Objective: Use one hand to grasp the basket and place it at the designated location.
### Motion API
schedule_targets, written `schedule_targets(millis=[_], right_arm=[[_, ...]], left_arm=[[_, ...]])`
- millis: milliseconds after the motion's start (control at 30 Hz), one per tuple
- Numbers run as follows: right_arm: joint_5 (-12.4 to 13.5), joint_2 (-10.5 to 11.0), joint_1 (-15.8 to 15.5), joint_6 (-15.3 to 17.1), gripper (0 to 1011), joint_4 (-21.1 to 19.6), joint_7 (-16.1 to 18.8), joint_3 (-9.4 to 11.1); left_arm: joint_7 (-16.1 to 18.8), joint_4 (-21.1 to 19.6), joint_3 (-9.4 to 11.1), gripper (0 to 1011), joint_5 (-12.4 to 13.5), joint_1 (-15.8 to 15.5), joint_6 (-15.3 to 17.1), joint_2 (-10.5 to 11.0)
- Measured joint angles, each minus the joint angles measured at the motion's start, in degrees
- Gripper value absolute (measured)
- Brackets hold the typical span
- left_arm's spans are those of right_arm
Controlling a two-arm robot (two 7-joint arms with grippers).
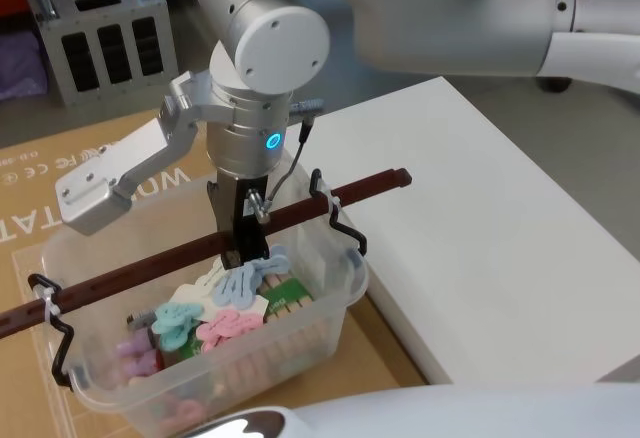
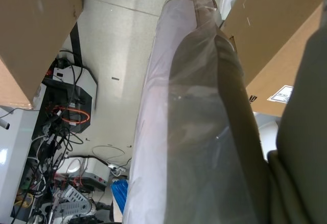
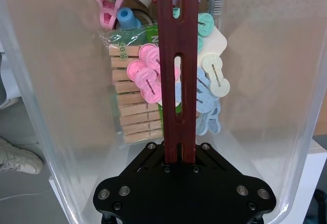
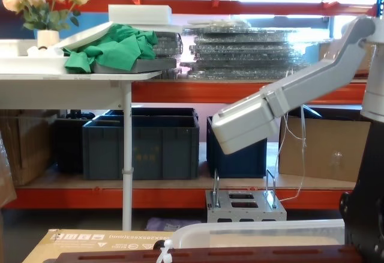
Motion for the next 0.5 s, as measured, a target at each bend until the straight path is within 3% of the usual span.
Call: schedule_targets(millis=[500], right_arm=[[-1.2, -1.3, -1.4, 0.9, 0, 1.5, -0.2, -1.3]], left_arm=[[0.0, 0.0, 0.0, 0, 0.0, 0.0, 0.0, 0.0]])
